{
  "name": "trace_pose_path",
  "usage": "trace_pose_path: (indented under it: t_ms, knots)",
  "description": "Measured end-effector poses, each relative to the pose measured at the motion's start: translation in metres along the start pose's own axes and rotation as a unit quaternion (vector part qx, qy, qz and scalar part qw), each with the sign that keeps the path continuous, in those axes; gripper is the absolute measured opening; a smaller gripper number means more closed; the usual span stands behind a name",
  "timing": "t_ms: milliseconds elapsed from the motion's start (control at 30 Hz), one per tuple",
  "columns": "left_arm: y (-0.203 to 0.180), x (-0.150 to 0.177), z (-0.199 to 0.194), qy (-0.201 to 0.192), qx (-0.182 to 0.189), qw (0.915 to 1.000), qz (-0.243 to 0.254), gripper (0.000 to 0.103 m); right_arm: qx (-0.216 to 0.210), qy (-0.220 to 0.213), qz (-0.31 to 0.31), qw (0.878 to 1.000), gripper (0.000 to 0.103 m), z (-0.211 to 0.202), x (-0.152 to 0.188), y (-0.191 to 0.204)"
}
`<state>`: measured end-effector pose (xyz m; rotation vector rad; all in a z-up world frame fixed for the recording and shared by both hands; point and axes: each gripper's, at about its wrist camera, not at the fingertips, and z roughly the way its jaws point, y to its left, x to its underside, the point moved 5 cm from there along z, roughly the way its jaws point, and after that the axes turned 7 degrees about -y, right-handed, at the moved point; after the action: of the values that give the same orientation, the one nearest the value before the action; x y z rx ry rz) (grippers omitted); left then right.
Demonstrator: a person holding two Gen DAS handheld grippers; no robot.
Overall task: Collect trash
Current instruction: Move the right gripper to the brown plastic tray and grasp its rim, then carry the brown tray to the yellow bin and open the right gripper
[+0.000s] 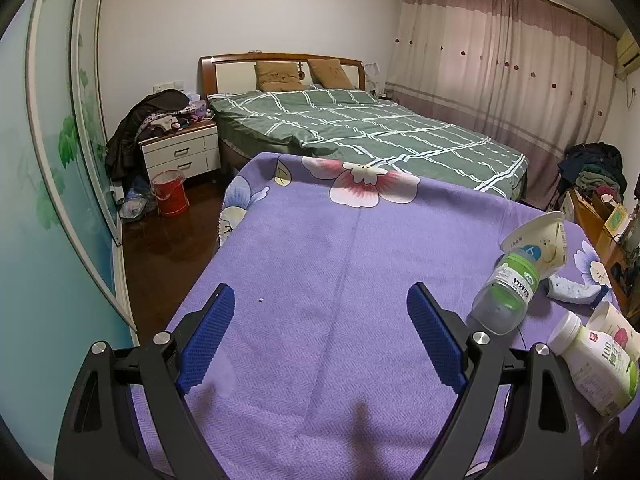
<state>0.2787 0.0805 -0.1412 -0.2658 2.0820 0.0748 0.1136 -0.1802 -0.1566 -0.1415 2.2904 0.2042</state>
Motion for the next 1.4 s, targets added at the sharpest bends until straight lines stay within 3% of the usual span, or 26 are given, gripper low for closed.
trace_pose_path:
  t_ms: [333,433,600,833,1000,1067,1200,1300,1333,1400]
  knots:
    - [-0.001,0.001,0.000,0.002,0.000,1.0000,0.002,0.087,-0.018,-0.031,0.026,0.999,0.067,-0.032,-0.003,-0.025]
    - [-0.001,0.002,0.000,0.003,-0.001,1.0000,0.004,0.087,-0.004,-0.048,0.034,0.998,0.067,-0.047,-0.005,-0.040]
    - [-0.001,0.001,0.001,0.003,-0.001,1.0000,0.005,0.087,0.082,-0.078,0.079,0.990,0.067,-0.062,-0.011,-0.101]
    - [-0.003,0.002,0.001,0.006,-0.001,0.9999,0.008,0.087,0.215,-0.087,0.150,0.961,0.068,-0.072,-0.006,-0.212]
    - [-0.002,0.002,0.002,0.007,-0.002,0.9999,0.008,0.087,0.265,-0.073,0.176,0.945,0.070,-0.068,0.003,-0.262]
    - [-0.003,0.002,0.001,0.007,-0.001,0.9999,0.009,0.087,0.285,-0.061,0.177,0.940,0.077,-0.062,0.003,-0.276]
    - [-0.004,0.002,0.001,0.006,0.000,0.9999,0.012,0.087,0.288,-0.072,0.195,0.935,0.078,-0.059,-0.005,-0.280]
    - [-0.005,0.002,0.001,0.006,0.002,0.9998,0.016,0.087,0.320,-0.086,0.141,0.933,0.080,-0.059,-0.026,-0.259]
    - [-0.006,0.002,0.001,0.006,0.003,0.9999,0.015,0.087,0.298,-0.115,0.158,0.934,0.084,-0.063,-0.032,-0.253]
    - [-0.009,0.003,0.000,0.007,0.007,0.9997,0.021,0.087,0.265,-0.127,0.176,0.940,0.085,-0.059,-0.043,-0.244]
